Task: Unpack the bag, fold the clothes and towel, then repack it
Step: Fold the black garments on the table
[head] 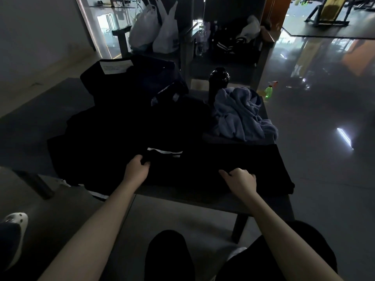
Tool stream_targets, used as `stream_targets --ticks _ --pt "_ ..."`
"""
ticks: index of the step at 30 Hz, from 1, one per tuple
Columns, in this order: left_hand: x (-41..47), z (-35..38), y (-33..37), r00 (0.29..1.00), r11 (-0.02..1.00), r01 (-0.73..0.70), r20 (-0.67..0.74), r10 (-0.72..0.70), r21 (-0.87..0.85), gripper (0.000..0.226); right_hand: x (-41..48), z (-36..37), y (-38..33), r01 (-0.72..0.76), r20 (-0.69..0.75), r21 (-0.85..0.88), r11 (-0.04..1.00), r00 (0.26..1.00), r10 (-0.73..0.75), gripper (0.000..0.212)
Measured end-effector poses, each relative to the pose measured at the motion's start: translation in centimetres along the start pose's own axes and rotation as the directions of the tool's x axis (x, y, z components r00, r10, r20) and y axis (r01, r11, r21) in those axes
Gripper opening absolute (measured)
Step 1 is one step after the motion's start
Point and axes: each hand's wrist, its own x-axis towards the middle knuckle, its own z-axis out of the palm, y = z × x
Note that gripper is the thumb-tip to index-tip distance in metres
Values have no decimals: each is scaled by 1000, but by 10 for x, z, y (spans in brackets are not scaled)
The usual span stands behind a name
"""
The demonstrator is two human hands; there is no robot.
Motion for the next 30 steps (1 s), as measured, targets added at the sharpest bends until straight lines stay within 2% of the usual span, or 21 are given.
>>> stream_targets --ticks 4,8,9,11,13,14,16,18,19,22,24,27,30 --pt "-1 1 -9 998 996 33 -57 -28 85 32 -5 1 -5 -24 -37 -42 999 999 23 54" --pt "-12 2 -10 994 937 29 -111 11 347 24 -11 0 -11 -9 -117 -79 997 993 0 50" --pt "-15 4 -10 983 900 -14 -160 92 435 25 -13 1 -10 15 -160 -85 996 987 -29 47" --pt "-22 12 -7 911 783 -207 -175 372 587 31 -16 8 -7 109 -274 -146 983 951 -146 38" --pt "-28 25 -3 803 646 -432 -57 593 629 37 -20 19 -2 193 -382 -243 950 882 -277 32" --pt "-32 33 1 792 604 -503 49 609 618 43 -23 24 0 227 -415 -273 935 849 -327 33" --pt "-37 49 3 845 633 -510 202 495 582 46 -28 31 3 313 -424 -287 905 806 -413 38" --pt "-36 59 -3 899 695 -437 261 351 570 50 -33 38 11 388 -408 -284 877 779 -476 37" --pt "-33 61 -7 906 693 -424 271 325 583 50 -33 40 17 408 -393 -280 869 777 -492 36" --pt "-26 55 -6 906 653 -423 310 288 629 50 -31 40 30 435 -358 -204 877 801 -480 37" --pt "-26 54 5 922 630 -388 282 266 673 49 -29 37 30 437 -358 -159 885 810 -464 34" --pt "-44 68 29 927 711 -374 210 312 595 49 -30 38 27 422 -355 -107 900 830 -431 23" --pt "-60 90 39 898 715 -432 339 281 551 56 -31 36 30 425 -325 -104 899 840 -434 34"
